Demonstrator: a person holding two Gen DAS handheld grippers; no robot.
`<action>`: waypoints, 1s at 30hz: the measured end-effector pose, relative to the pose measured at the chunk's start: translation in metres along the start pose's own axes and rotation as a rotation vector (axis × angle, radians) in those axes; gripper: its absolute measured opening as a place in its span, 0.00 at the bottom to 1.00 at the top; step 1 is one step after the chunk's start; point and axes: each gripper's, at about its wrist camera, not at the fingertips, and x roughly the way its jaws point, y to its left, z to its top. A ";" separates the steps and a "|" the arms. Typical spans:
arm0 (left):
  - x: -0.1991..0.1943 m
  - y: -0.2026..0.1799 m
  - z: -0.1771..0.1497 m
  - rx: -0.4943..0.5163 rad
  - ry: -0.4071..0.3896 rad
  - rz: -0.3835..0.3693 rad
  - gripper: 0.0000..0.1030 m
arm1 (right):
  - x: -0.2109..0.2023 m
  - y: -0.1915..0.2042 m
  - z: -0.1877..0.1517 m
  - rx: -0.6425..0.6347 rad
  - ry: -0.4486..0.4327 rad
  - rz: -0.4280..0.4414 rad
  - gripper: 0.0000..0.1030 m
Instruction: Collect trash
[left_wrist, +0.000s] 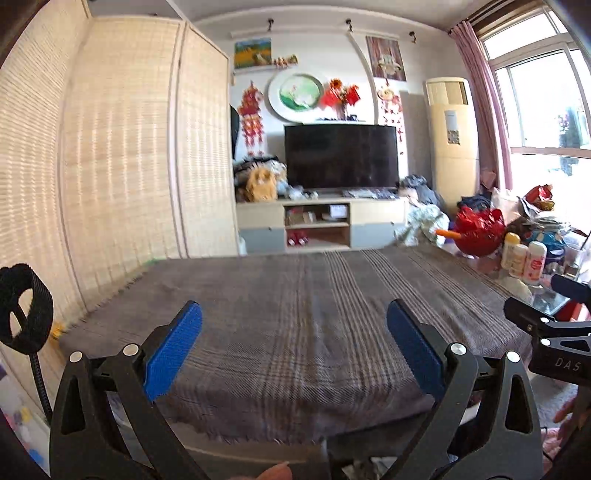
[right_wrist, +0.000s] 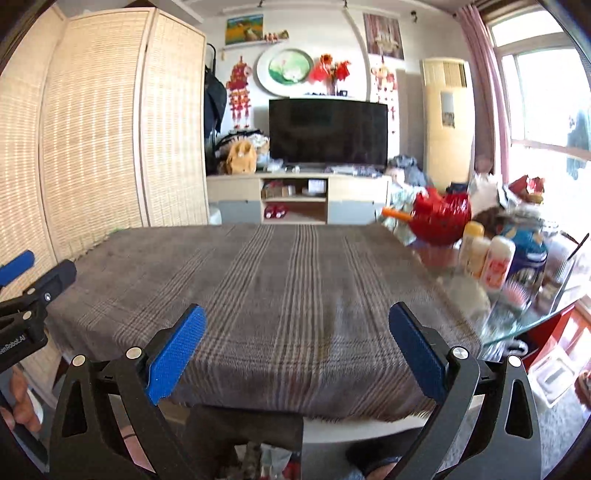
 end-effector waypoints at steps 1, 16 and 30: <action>-0.004 0.001 0.002 -0.007 -0.008 0.008 0.92 | -0.005 0.002 0.001 -0.013 -0.016 -0.014 0.97; -0.041 0.000 -0.009 -0.010 -0.054 0.019 0.92 | -0.032 0.007 -0.012 0.012 -0.082 -0.019 0.97; -0.034 0.008 -0.016 -0.024 -0.023 0.041 0.92 | -0.037 0.000 -0.013 0.057 -0.112 -0.033 0.97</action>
